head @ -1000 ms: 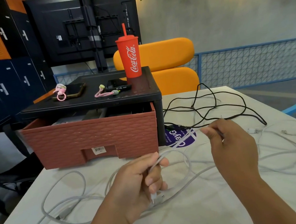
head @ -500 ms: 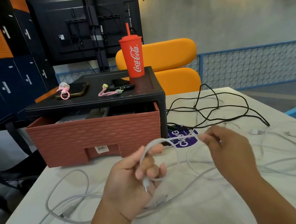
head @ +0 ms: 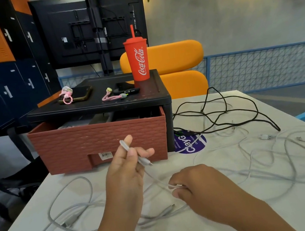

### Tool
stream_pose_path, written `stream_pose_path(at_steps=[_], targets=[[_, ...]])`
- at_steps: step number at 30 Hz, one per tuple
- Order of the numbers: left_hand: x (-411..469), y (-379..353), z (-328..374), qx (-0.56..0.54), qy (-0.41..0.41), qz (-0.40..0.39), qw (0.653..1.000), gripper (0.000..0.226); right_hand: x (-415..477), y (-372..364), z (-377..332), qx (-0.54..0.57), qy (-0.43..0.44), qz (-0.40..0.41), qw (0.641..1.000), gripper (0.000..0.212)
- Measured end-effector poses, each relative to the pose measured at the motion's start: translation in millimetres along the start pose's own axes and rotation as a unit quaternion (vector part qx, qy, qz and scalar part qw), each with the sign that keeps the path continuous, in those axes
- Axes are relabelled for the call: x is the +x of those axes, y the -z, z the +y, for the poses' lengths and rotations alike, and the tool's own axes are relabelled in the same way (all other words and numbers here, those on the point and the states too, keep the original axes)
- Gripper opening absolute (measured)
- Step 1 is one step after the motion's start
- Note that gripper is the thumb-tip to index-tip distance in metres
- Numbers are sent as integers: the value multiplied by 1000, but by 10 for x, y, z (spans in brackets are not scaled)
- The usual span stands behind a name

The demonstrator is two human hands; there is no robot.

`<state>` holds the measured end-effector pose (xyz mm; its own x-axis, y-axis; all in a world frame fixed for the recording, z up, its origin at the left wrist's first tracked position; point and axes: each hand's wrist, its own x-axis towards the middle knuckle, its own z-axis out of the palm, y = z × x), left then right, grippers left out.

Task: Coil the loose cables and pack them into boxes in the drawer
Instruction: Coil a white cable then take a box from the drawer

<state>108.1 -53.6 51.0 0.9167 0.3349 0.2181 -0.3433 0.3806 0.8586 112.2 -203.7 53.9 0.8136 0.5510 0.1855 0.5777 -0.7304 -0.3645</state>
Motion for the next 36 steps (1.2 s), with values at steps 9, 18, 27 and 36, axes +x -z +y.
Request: stream_pose_path(at_steps=[9, 18, 27, 36], targets=[[-169, -77, -172, 298, -69, -151, 940, 24, -12, 18, 8, -55, 108, 173, 978, 13], [-233, -155, -38, 187, 49, -215, 957, 29, 21, 2, 119, 37, 49, 242, 968, 32], [-198, -98, 15, 13, 133, -203, 970, 16, 31, -1, 160, 89, 50, 157, 982, 20], [-177, -115, -53, 161, 78, -214, 960, 12, 27, 4, 181, 56, 5, 126, 990, 24]])
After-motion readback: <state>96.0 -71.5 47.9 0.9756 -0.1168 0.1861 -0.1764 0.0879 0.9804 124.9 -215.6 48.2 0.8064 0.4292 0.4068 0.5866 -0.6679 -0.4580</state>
